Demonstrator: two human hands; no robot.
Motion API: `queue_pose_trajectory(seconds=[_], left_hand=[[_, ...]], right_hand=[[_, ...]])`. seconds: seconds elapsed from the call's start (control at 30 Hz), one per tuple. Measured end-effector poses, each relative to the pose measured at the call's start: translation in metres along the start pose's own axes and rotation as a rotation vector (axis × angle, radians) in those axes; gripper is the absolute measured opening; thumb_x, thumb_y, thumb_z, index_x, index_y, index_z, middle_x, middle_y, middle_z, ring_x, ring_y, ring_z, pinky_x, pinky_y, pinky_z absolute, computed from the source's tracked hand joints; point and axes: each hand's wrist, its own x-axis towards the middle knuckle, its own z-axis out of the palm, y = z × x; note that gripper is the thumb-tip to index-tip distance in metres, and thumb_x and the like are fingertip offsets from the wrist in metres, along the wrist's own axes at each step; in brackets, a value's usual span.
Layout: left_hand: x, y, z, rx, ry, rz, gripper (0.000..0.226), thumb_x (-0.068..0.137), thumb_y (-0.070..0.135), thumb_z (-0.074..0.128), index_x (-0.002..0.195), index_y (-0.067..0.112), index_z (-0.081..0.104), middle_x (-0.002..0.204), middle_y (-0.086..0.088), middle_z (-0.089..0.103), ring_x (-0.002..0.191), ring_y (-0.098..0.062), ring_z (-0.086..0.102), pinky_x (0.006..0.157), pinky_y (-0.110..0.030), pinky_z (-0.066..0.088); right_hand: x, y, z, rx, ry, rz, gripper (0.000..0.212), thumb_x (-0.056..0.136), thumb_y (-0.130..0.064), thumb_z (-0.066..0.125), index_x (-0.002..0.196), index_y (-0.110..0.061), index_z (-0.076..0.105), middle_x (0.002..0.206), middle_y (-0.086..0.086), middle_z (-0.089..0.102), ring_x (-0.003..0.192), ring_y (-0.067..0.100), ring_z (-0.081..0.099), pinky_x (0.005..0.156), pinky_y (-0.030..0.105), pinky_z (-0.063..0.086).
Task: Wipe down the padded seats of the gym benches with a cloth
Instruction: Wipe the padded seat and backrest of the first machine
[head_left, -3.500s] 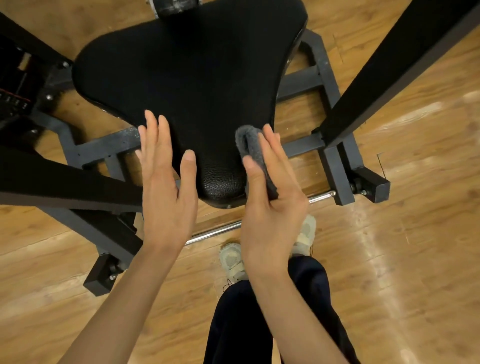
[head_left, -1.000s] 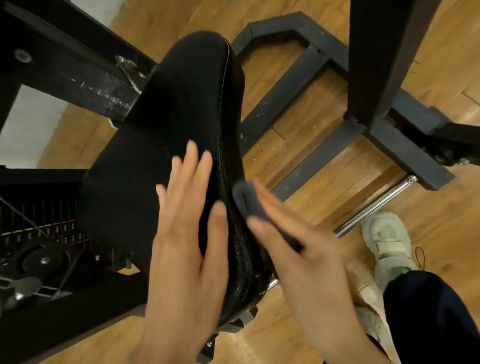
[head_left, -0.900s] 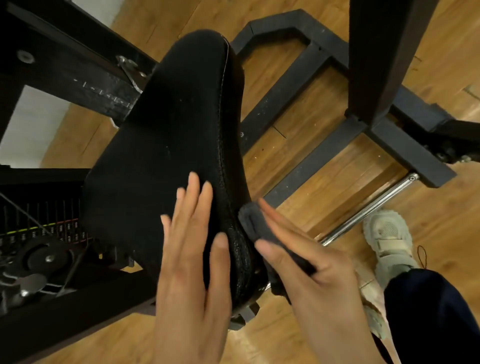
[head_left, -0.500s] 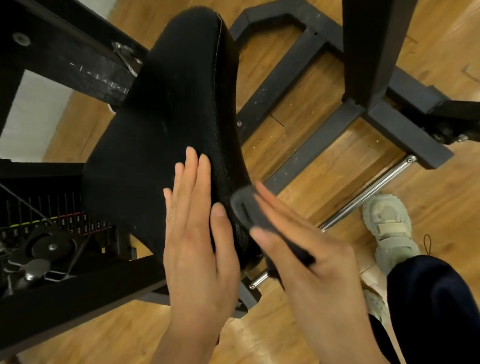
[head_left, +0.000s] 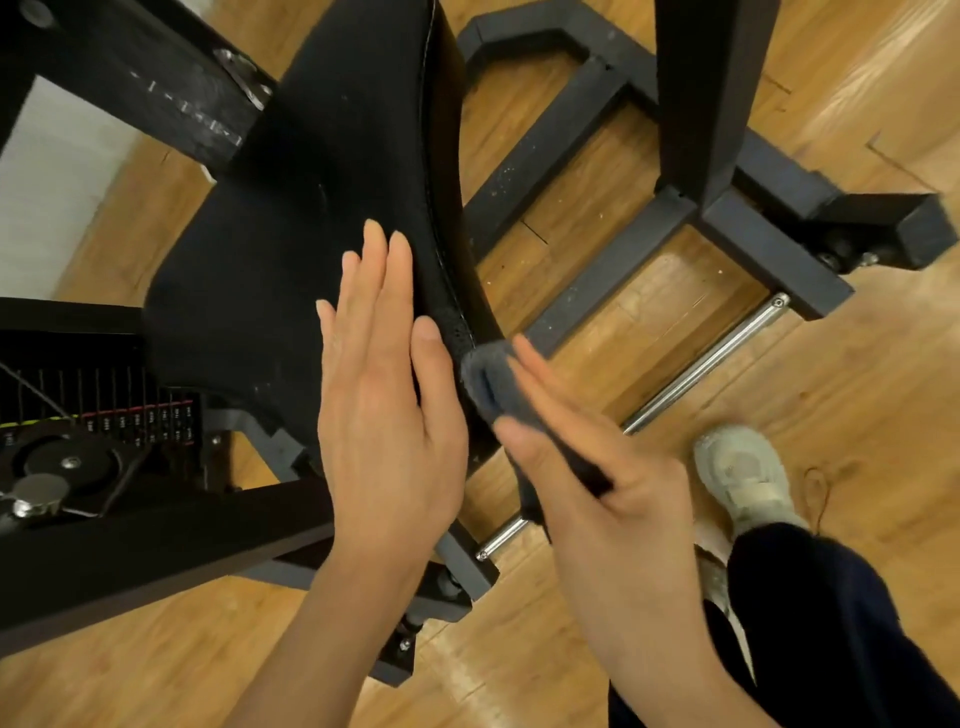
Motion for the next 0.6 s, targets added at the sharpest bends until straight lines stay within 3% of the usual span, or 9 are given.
queue_pose_trajectory(seconds=[0.17,0.37,0.47,0.6], left_hand=[[-0.001,-0.001,0.0,0.019,0.008,0.015,0.05,0.11,0.028,0.022,0.158,0.017,0.022,0.166,0.006,0.017,0.153,-0.003,0.006,0.126,-0.028,0.002],[-0.001,0.0,0.002,0.015,0.039,0.02,0.05,0.109,0.027,0.024,0.157,0.015,0.026,0.166,0.006,0.019,0.153,-0.003,0.01,0.127,-0.032,0.007],[-0.001,0.0,0.003,-0.002,0.074,0.013,0.051,0.108,0.027,0.024,0.158,0.016,0.025,0.166,0.007,0.018,0.152,-0.001,0.01,0.126,-0.031,0.008],[-0.003,-0.001,0.003,-0.047,0.134,0.038,0.051,0.108,0.027,0.026,0.158,0.019,0.024,0.165,0.01,0.019,0.151,0.001,0.01,0.125,-0.028,0.01]], right_hand=[[0.088,-0.003,0.021,-0.069,-0.044,0.03,0.033,0.096,-0.013,0.061,0.128,-0.015,0.063,0.127,-0.005,0.066,0.12,0.002,0.058,0.102,0.032,0.05],[0.02,-0.007,0.003,0.001,-0.094,0.014,0.036,0.085,-0.02,0.065,0.119,-0.03,0.065,0.128,-0.024,0.061,0.121,-0.011,0.052,0.097,0.008,0.043],[0.032,0.001,-0.002,-0.031,-0.134,-0.052,0.035,0.086,-0.019,0.065,0.12,-0.029,0.064,0.128,-0.02,0.062,0.121,-0.008,0.054,0.098,0.015,0.046],[0.07,0.007,0.008,0.003,-0.179,-0.158,0.035,0.093,-0.009,0.062,0.128,-0.016,0.062,0.13,-0.006,0.064,0.122,0.0,0.056,0.103,0.026,0.048]])
